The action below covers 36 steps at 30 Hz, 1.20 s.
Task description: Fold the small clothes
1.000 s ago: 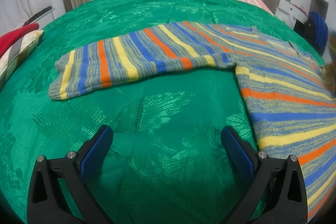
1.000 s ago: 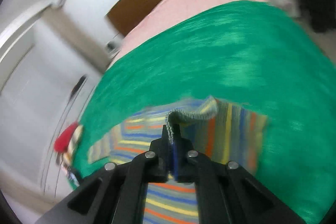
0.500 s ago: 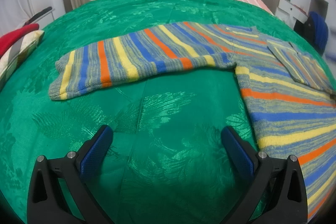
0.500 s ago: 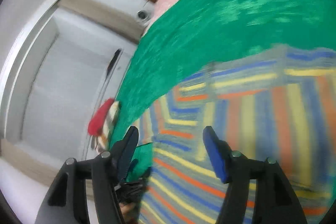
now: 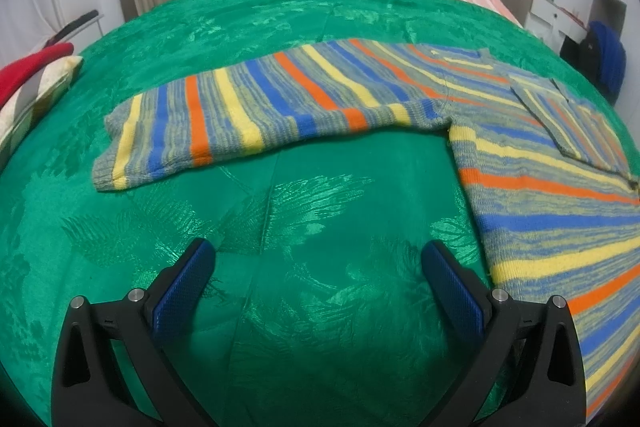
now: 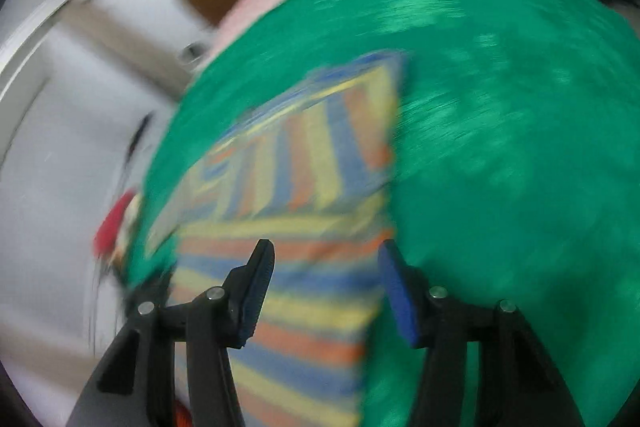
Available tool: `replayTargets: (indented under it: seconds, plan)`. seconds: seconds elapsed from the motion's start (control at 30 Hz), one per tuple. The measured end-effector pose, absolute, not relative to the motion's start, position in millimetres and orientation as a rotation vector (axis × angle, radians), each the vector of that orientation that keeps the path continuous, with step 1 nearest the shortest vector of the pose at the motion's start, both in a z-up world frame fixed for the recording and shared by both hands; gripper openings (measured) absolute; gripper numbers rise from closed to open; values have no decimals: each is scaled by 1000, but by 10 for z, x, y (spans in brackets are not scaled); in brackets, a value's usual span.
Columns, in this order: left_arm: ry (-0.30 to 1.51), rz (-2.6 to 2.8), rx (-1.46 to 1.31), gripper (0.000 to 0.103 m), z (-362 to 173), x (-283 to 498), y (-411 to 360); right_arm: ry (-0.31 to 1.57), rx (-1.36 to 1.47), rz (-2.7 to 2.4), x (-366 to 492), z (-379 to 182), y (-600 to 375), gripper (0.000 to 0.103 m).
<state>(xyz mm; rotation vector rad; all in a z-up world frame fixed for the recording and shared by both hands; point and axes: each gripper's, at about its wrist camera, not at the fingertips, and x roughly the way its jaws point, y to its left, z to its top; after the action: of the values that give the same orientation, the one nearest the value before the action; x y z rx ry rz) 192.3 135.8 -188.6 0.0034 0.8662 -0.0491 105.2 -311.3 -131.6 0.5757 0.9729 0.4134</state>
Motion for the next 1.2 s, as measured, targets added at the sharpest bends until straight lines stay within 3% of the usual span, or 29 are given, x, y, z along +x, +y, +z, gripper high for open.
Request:
replayTargets:
  seconds: [0.13, 0.23, 0.33, 0.43, 0.53, 0.8, 1.2]
  plan:
    - [884, -68, 13, 103, -1880, 1906, 1379, 1148, 549, 450, 561, -1766, -2865, 56]
    - [897, -68, 23, 103, -1879, 1833, 1376, 1121, 446, 380, 95, -1762, -2886, 49]
    - [898, -45, 30, 103, -1864, 1733, 1341, 1003, 297, 227, -275, -1530, -2954, 54]
    - [910, -38, 13, 103, -1822, 1613, 1311, 842, 287, 121, -515, -1365, -3027, 71]
    - [935, -74, -26, 103, -1732, 1505, 1305, 751, 268, 36, -492, -1324, -3038, 72]
    - [912, -119, 5, 103, -1349, 1445, 1388, 735, 255, -18, -328, -1506, -2904, 72]
    - [949, 112, -186, 102, -1334, 2423, 2425, 777, 291, -24, -377, -1738, -3039, 72]
